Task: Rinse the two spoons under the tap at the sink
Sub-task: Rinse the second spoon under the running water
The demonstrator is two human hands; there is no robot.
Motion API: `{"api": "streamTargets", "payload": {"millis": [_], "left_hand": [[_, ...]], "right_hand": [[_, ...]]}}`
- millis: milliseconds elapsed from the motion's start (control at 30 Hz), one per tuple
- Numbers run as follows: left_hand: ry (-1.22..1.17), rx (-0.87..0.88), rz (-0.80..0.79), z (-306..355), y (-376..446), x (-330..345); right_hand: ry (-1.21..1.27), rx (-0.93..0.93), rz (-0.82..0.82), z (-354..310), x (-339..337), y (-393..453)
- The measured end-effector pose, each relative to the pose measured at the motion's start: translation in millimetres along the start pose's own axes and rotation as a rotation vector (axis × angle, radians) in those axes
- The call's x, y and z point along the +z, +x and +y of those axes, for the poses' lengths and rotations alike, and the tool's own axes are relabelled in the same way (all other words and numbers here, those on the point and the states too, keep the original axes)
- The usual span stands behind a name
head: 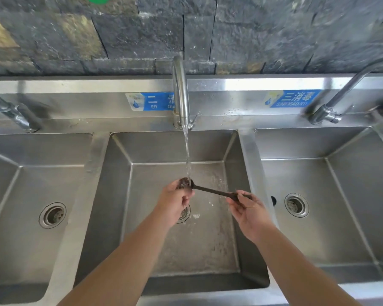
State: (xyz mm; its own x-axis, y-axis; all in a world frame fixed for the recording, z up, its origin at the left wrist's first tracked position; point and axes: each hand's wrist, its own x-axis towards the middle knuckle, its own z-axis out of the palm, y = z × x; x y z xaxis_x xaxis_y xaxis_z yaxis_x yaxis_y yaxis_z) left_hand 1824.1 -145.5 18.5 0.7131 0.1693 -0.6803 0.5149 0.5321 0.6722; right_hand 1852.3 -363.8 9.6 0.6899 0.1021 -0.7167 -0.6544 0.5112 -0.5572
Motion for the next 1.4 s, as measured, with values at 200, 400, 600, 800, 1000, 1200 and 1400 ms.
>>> {"api": "streamTargets", "payload": {"millis": [200, 400, 600, 800, 1000, 1200, 1400], "left_hand": [[0.105, 0.006, 0.018, -6, 4, 11], [-0.017, -0.03, -0.006, -3, 7, 13], [-0.162, -0.041, 0.043, 1, 16, 23], [-0.189, -0.053, 0.046, 8, 13, 11], [-0.275, -0.04, 0.101, 20, 2, -20], [-0.342, 0.026, 0.176, 45, -12, -55], [-0.415, 0.091, 0.264, 63, -29, -94]], "right_hand": [[-0.174, -0.026, 0.007, -3, -16, -18], [-0.122, -0.09, -0.092, -1, -14, -33], [-0.176, -0.192, -0.121, 2, -15, -37], [-0.25, -0.212, -0.043, 7, -17, -28], [-0.167, -0.133, 0.011, 18, 13, -9], [-0.106, -0.052, -0.03, 32, 63, 3], [-0.146, -0.031, -0.068, 50, 112, 6]]}}
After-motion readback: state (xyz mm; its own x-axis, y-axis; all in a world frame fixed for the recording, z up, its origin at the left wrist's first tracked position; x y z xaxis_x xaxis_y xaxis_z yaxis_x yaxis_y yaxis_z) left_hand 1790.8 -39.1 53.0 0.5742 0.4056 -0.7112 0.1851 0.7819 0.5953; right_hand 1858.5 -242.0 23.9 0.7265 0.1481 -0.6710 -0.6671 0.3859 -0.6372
